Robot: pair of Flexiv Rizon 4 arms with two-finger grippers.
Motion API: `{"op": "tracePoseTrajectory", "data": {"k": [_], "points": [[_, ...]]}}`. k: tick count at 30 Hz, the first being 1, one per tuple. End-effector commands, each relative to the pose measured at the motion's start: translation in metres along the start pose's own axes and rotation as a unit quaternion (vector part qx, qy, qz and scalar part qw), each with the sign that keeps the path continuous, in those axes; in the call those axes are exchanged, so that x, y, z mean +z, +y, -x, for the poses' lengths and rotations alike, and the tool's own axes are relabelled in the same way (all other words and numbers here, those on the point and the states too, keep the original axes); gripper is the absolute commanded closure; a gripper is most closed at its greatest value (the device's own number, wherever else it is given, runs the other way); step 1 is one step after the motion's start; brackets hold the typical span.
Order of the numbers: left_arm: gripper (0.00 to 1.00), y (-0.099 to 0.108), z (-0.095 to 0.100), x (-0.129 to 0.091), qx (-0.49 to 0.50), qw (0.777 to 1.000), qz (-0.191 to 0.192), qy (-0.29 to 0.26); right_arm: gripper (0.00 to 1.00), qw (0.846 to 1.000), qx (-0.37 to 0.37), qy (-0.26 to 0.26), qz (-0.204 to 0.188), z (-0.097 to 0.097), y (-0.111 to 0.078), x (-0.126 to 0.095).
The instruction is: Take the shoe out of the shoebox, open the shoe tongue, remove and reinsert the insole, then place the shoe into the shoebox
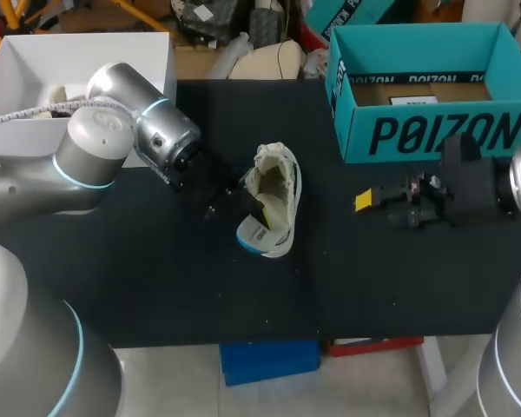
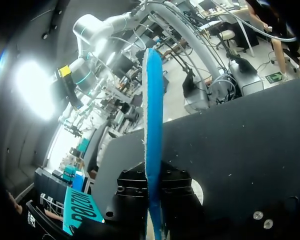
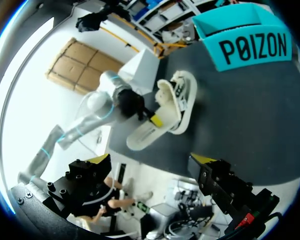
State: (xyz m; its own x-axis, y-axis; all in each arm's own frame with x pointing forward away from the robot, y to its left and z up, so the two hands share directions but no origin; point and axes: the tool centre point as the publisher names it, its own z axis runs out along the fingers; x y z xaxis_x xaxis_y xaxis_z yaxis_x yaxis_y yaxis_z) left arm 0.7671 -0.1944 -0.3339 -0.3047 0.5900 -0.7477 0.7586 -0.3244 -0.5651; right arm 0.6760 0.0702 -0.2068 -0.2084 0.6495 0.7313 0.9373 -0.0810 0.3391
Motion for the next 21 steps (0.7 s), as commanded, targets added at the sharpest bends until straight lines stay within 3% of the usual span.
{"op": "tracePoseTrajectory", "data": {"k": [1,15,17,18,19,21], "points": [[1.00,0.016,-0.001,0.000,0.000,1.000,-0.004,0.003,0.00,1.000,0.000,-0.001,-0.001,0.000,0.000,0.000],[1.00,0.043,0.000,-0.013,0.005,0.999,0.029,0.028,0.00,1.000,0.000,-0.001,-0.001,0.000,0.000,0.000],[0.54,0.044,0.000,-0.014,0.004,0.999,0.032,0.032,0.00,1.000,0.000,-0.001,-0.001,0.000,0.000,0.000],[0.24,0.044,0.000,-0.014,0.005,0.999,0.033,0.032,0.00,1.000,0.000,-0.001,-0.001,0.000,0.000,0.000],[0.00,0.042,0.000,-0.014,0.003,0.999,0.032,0.024,0.00,1.000,0.000,-0.001,-0.001,0.000,0.000,0.000],[0.00,0.038,0.001,-0.014,0.009,0.999,0.034,0.027,0.00,1.000,0.000,-0.001,-0.001,0.000,0.000,0.000]]}}
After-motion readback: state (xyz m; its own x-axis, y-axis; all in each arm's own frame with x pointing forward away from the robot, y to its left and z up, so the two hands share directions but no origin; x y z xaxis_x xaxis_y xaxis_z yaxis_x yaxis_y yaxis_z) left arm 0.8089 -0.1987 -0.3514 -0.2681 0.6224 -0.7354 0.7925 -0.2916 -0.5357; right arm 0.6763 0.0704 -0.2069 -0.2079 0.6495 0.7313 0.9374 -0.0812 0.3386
